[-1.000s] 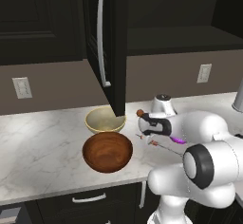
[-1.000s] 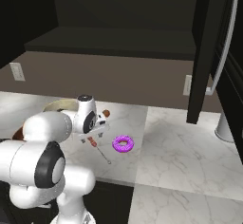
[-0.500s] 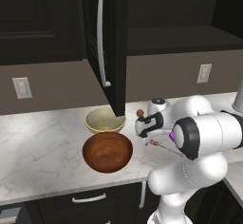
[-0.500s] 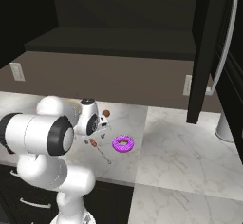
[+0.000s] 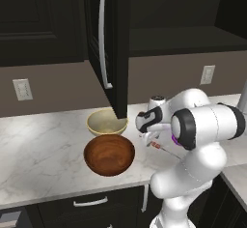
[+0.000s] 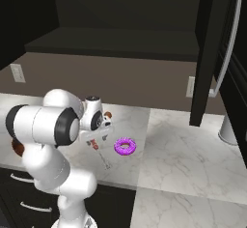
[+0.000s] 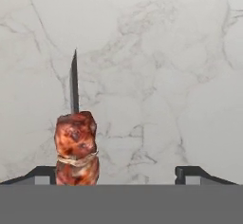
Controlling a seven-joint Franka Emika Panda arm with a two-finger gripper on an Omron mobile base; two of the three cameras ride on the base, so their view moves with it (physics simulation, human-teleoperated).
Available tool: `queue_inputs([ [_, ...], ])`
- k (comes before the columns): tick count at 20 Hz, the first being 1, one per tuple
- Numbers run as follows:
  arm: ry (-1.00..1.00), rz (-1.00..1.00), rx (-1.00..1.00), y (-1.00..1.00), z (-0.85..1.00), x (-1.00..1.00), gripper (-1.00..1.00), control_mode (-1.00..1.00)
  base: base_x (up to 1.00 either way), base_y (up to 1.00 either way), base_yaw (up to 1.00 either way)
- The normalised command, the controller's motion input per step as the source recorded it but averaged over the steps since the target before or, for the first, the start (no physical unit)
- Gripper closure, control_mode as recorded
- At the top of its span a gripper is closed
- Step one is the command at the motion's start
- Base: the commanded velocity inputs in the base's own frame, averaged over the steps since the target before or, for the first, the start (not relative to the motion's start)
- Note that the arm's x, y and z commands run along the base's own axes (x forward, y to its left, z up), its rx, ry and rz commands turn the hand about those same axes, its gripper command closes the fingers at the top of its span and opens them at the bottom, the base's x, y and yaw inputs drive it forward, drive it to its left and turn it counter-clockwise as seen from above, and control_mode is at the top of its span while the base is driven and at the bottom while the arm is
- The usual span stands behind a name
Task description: Pick both bowls and place them on the counter. Then place the kebab skewer in one bowl and place the donut in the other bowl.
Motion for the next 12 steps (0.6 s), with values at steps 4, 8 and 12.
queue_inputs([
  [4,0.0,0.0,0.0,0.01,-0.48,0.0,1.0,-1.0,0.0,0.0,0.0],
  [8,0.0,0.0,0.0,0.04,-0.63,-0.17,1.0,-1.0,0.0,0.0,0.0],
  [12,-0.01,0.0,-0.01,0.21,-0.63,-0.27,1.0,-1.0,0.0,0.0,0.0],
])
